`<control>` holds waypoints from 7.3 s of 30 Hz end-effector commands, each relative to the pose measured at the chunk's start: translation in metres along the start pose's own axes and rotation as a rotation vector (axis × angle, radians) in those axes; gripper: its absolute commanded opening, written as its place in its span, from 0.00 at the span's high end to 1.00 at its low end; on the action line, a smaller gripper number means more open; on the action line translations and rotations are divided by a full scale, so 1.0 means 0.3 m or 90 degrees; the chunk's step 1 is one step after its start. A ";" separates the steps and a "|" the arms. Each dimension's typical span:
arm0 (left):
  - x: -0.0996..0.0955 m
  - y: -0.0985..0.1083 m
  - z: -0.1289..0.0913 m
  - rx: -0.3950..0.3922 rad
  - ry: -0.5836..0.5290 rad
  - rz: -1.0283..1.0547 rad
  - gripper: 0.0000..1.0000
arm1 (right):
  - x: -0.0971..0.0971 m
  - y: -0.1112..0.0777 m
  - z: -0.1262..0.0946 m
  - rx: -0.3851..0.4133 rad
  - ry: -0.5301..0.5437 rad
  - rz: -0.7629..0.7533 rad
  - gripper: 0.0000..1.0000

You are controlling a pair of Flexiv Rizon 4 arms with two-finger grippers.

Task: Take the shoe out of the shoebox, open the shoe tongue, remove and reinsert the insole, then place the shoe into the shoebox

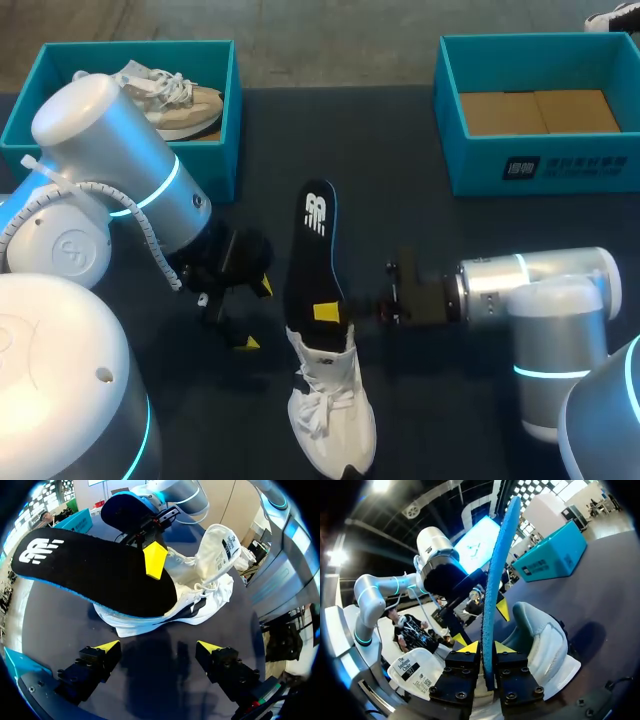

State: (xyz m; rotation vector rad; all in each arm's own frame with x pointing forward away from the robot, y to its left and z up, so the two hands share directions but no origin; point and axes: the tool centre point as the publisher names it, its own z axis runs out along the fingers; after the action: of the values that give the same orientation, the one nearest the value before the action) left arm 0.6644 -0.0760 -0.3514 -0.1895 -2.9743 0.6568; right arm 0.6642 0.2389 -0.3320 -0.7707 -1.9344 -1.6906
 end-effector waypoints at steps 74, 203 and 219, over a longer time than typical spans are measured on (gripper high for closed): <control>0.006 0.002 0.001 0.000 -0.002 0.000 0.00 | 0.011 -0.055 0.046 0.009 0.030 0.039 1.00; 0.006 0.002 0.001 0.000 -0.002 0.000 0.00 | -0.032 -0.035 0.025 0.031 -0.010 0.142 1.00; 0.006 0.002 0.001 0.000 -0.002 0.000 0.00 | -0.015 -0.005 0.024 -0.009 -0.016 0.101 0.71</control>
State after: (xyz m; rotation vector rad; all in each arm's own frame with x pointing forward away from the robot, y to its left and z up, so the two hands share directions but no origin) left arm 0.6643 -0.0760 -0.3515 -0.1895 -2.9743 0.6569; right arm 0.6690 0.2442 -0.3376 -0.9111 -1.8332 -1.5806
